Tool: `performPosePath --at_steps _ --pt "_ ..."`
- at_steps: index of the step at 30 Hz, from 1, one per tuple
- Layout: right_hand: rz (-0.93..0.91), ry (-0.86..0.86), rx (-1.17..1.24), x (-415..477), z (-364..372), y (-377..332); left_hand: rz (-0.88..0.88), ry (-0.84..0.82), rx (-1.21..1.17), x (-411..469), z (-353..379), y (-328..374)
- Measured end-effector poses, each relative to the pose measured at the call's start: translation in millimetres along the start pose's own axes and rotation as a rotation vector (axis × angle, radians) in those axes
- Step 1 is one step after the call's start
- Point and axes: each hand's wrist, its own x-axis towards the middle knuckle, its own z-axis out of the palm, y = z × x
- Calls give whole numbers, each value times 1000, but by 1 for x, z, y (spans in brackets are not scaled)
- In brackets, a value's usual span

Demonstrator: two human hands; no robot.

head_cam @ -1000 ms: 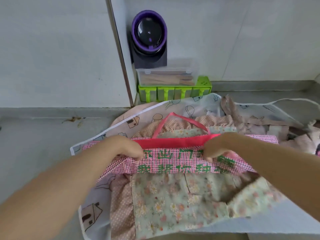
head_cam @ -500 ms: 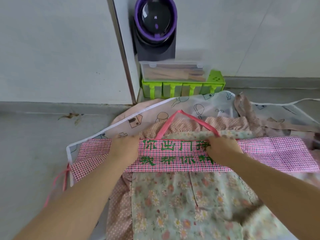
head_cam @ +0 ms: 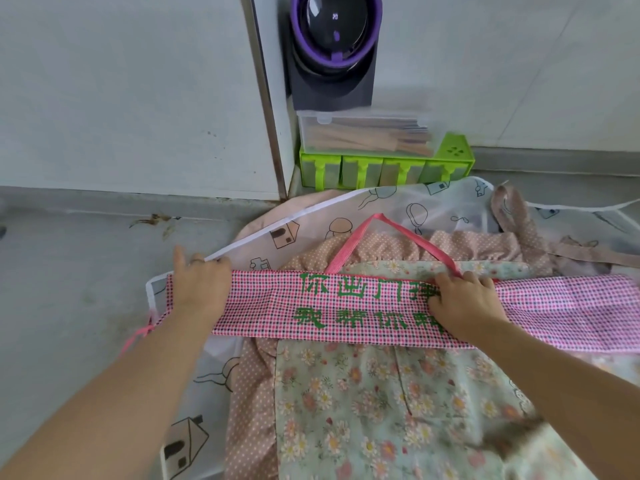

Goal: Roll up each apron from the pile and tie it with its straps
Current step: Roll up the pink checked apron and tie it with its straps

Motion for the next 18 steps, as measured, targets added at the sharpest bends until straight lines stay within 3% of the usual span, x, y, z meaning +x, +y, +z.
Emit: performPosePath --at_steps 6,12,15,18 --pt "4 4 -8 0 2 -1 -20 106 -85 2 1 -10" --pt "16 11 46 2 4 0 264 365 -543 -34 -8 52" --pt "26 10 74 3 3 2 248 327 -707 -55 17 67" --pt "43 31 36 0 4 -2 262 223 -716 -61 41 61"
